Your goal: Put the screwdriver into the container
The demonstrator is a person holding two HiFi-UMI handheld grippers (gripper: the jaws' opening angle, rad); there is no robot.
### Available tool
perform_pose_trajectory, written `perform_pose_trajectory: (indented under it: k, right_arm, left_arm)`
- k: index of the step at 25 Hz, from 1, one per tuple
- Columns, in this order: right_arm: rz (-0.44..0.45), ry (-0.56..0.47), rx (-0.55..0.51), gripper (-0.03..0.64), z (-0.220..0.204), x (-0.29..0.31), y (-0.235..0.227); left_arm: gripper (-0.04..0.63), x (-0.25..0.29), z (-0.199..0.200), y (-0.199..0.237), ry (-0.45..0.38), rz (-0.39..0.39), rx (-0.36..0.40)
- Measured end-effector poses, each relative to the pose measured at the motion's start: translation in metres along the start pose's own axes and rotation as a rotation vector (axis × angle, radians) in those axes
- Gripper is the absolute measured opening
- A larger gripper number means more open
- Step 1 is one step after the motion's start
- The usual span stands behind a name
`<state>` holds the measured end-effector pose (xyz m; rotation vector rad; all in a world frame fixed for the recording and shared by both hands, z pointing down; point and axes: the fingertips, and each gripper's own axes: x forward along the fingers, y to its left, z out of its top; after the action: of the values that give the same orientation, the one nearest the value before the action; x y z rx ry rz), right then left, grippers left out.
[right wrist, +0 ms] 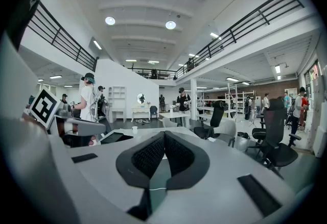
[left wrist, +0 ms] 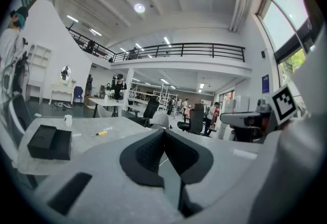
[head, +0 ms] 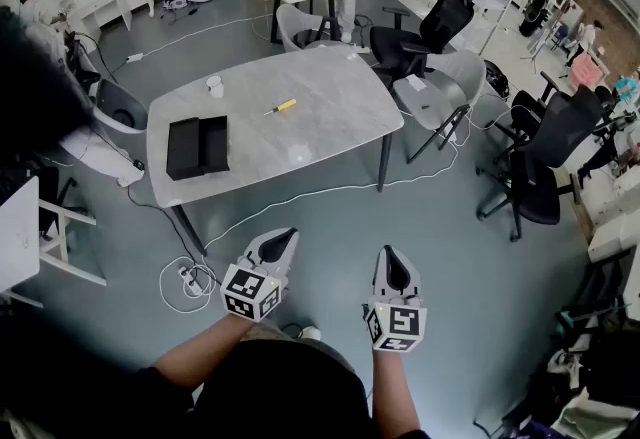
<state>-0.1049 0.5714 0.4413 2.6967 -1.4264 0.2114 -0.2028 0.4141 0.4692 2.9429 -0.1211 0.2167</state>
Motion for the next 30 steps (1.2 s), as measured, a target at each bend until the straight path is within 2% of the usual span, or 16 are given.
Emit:
perform_pose_trajectory:
  k: [5, 9, 14, 22, 30]
  right_arm:
    - [-0.032, -0.018, 0.0, 0.011, 0.001, -0.018, -0.034]
    - [-0.028, -0.03, 0.062, 0.011, -0.009, -0.028, -0.034]
    - [0.021, -0.035, 0.076, 0.012, -0.02, -0.022, -0.022]
    - [-0.019, 0.002, 0.083, 0.012, -0.023, 0.033, -0.041]
    - [-0.013, 0.018, 0.08, 0.012, -0.007, 0.129, -0.043]
  left_arm:
    - [0.015, -0.006, -0.005, -0.016, -0.02, 0.002, 0.005]
    - [0.015, -0.011, 0.0, -0.025, -0.052, 0.033, 0.02]
    - [0.015, -0.01, 0.007, -0.022, -0.053, 0.046, 0.057]
    - [0.015, 0.039, 0.005, 0.016, -0.027, 0.043, 0.055]
    - [0.015, 0.105, 0.016, 0.086, -0.008, 0.035, 0.027]
